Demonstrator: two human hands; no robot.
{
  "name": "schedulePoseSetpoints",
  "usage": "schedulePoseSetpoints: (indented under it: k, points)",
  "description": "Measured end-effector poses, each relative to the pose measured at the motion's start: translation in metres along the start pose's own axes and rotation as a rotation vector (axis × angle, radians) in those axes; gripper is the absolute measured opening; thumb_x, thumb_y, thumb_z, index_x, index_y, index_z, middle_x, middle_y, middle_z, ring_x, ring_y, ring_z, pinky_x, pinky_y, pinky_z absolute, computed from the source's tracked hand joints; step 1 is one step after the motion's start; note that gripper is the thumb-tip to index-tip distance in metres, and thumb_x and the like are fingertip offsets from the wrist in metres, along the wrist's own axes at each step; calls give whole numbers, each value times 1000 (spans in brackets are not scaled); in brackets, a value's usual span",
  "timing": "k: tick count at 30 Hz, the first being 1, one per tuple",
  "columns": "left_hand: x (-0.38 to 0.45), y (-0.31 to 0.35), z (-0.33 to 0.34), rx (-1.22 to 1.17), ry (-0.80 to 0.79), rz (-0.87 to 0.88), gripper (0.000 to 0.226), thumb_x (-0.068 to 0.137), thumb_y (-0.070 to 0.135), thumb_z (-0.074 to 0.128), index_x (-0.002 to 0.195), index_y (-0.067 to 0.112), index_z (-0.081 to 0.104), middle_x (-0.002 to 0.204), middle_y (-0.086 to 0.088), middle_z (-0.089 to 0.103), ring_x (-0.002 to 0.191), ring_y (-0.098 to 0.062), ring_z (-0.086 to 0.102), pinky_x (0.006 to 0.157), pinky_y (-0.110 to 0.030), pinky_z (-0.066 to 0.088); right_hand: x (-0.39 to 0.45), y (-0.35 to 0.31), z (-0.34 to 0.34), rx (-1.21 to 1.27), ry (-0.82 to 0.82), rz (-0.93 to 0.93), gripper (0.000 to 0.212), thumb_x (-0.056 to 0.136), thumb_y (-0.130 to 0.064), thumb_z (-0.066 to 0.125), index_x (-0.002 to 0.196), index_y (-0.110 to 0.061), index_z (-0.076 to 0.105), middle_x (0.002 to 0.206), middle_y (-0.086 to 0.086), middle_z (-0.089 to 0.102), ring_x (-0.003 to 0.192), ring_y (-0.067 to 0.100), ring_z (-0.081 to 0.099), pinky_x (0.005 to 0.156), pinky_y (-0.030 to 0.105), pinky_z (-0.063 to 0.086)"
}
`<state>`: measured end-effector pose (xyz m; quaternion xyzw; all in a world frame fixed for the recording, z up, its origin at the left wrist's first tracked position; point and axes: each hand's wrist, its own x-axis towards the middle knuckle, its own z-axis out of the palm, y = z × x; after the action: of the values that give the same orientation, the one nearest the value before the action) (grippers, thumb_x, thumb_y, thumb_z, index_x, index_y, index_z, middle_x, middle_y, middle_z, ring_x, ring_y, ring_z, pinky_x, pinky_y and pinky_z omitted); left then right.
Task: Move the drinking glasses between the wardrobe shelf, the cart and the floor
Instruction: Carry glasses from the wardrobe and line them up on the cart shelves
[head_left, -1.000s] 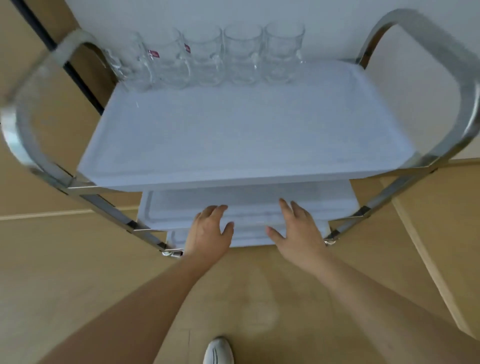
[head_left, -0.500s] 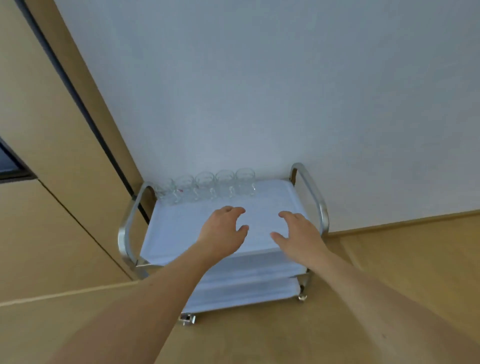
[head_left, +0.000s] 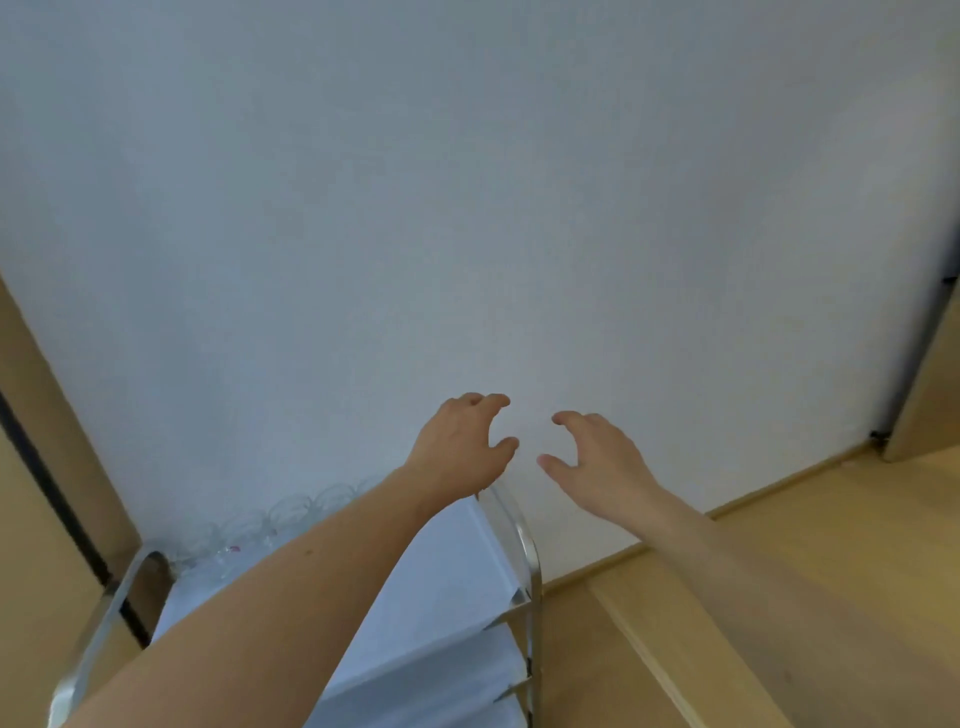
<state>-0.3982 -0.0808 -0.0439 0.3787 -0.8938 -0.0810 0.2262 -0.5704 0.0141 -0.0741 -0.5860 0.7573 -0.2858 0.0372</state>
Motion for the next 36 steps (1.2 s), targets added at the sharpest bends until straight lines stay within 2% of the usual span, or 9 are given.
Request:
schedulePoseSetpoints:
  k: [8, 14, 21, 30, 33, 36]
  points:
    - [100, 42, 58, -78, -69, 221, 57, 96, 43, 59, 148, 25, 46, 149, -4, 50, 136, -24, 45, 109, -38, 42, 28, 77, -33, -100, 117, 224, 63, 96, -49, 57, 150, -22, 40, 145, 7, 48, 132, 25, 48, 105, 36, 40]
    - [171, 85, 110, -143, -194, 420, 57, 97, 43, 57, 150, 26, 44, 151, -3, 48, 138, -23, 43, 110, -38, 40, 35, 137, -56, -198, 165, 455, 64, 95, -50, 58, 150, -24, 39, 143, 6, 48, 131, 25, 46, 103, 38, 43]
    - [218, 135, 163, -187, -341, 637, 56, 98, 42, 56, 150, 26, 42, 152, -2, 46, 136, -23, 43, 109, -37, 40, 18, 181, -75, -276, 237, 657, 60, 95, -46, 59, 148, -23, 42, 141, 4, 52, 127, 26, 49, 100, 38, 43]
    - [240, 249, 215, -259, -439, 904, 55, 96, 44, 58, 146, 26, 48, 147, -1, 50, 133, -23, 47, 108, -35, 42, -31, 226, -124, -376, 334, 891, 62, 95, -48, 61, 149, -23, 43, 143, 6, 52, 131, 26, 49, 105, 41, 46]
    - [247, 295, 228, -252, -435, 994, 56, 93, 50, 58, 144, 29, 49, 143, 0, 54, 128, -23, 51, 104, -41, 47, -48, 249, -146, -412, 357, 931, 62, 95, -48, 61, 149, -23, 43, 140, 5, 55, 127, 25, 52, 103, 41, 48]
    - [254, 343, 240, -264, -409, 1083, 56, 91, 52, 56, 142, 31, 49, 139, 1, 56, 124, -23, 53, 100, -39, 48, -63, 278, -172, -426, 403, 973, 61, 94, -49, 62, 148, -24, 45, 138, 3, 56, 124, 23, 53, 102, 41, 50]
